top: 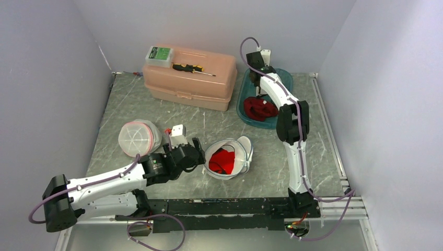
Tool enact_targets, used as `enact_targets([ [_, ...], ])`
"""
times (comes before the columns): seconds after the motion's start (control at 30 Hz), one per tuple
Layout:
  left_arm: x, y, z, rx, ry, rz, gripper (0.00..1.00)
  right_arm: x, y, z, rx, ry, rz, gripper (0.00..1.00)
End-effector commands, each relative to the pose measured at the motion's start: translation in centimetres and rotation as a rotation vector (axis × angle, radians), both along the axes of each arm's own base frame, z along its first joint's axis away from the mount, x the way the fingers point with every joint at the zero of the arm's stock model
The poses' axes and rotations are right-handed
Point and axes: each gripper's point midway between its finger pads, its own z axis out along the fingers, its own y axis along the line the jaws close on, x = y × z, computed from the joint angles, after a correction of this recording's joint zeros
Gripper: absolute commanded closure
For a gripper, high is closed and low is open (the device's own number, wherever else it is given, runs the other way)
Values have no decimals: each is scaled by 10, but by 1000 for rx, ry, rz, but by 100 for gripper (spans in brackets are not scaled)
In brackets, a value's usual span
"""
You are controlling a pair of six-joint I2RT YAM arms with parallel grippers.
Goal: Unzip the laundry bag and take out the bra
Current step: Place the bra in the bin.
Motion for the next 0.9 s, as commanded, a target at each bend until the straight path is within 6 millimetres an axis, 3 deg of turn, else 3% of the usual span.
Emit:
enact_targets([
  [0.0,2,-1,4,1,-12,11,6,12,-10,26,26,-47,-32,99],
  [0.07,2,-1,3,6,-8,11,6,12,-6,19,37,-23,-13,78],
  [0.13,1,-2,1,8,-1,2,6,11,-1,25,67,-35,5,49],
  [0.2,0,-3,1,7,5,-1,6,10,6,41,105,-68,35,35],
  [0.37,-1,-5,5,6,13,-7,6,4,21,93,171,-139,86,24],
  [0.5,-2,-3,8,15,17,-12,6,-21,34,169,224,-272,133,21],
  [0.6,-1,1,12,41,0,-27,6,-60,47,222,292,-371,172,21],
  [0.7,0,1,17,72,-33,-76,6,-120,66,257,422,-496,262,23],
  [0.8,0,-8,22,88,-73,-168,6,-194,92,259,565,-591,446,25],
  [0.87,-1,-16,26,86,-93,-231,6,-242,110,240,647,-564,569,26],
])
